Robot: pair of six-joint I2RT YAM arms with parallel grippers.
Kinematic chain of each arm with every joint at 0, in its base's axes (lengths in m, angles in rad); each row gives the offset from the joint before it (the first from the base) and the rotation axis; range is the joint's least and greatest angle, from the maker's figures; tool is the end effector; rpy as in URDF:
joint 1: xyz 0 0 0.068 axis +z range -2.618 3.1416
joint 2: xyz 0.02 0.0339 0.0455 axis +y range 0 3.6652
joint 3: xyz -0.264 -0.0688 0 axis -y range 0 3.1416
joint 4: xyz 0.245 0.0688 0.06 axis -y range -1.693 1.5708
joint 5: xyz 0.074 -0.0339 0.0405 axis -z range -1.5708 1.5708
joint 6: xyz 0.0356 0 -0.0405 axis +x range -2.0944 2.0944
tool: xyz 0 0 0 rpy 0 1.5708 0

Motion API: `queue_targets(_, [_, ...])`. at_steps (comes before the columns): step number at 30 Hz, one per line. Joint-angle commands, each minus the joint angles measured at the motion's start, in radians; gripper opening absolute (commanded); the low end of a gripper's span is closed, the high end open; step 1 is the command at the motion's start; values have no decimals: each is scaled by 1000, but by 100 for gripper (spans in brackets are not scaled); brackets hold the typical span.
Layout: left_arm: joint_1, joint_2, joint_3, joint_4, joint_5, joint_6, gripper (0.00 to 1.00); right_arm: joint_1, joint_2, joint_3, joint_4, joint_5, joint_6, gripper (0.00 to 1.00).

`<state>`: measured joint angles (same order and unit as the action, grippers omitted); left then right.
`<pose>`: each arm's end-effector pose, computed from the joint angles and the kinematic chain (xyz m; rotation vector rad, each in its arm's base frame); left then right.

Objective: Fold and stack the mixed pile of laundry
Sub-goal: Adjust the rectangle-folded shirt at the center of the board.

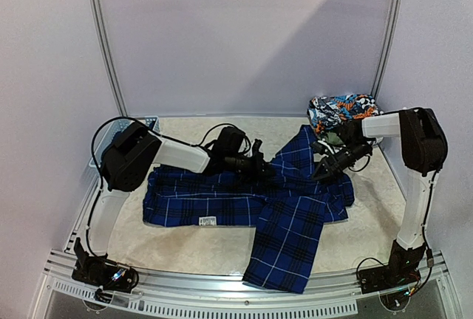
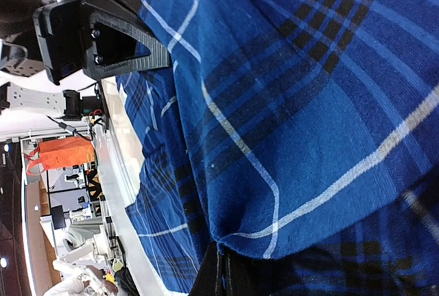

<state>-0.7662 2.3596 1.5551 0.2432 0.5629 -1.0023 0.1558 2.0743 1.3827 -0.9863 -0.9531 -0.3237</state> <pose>0.3533 -0.3663 0.1092 0.1012 2.5057 -1.5120 0.3553 0.0852 0.1406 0.5837 -2.7107 -1.4383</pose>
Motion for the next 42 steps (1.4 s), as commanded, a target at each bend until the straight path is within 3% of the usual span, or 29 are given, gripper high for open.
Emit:
queue_targets(1, [5, -63, -18, -145, -16, 87, 7, -3, -49, -43, -20, 70, -28, 2])
queue_targets(4, [7, -115, -30, -254, -47, 181, 23, -10, -55, -34, -27, 108, -36, 16])
queue_targets(7, [6, -213, -40, -402, -114, 319, 32, -34, -97, -33, -20, 152, -40, 42])
queue_targets(10, [5, -322, -55, -560, -212, 459, 38, -56, -186, -36, -33, 210, -46, 50])
queue_targets(15, [-12, -463, -120, -757, -398, 639, 40, -62, -332, -91, -35, 278, -84, 51])
queue_targets(19, [-41, -532, -181, -805, -462, 708, 41, -62, -386, -126, -27, 253, -110, 51])
queue_targets(23, [-47, -563, -206, -918, -534, 691, 41, -55, -409, -138, -51, 202, -181, 51])
queue_targets(32, [-31, -621, -372, -1067, -710, 632, 41, 22, -426, -294, 28, 500, -332, 49])
queue_targets(42, [5, -614, -562, -967, -670, 539, 39, 21, -339, -412, 188, 652, -355, 37])
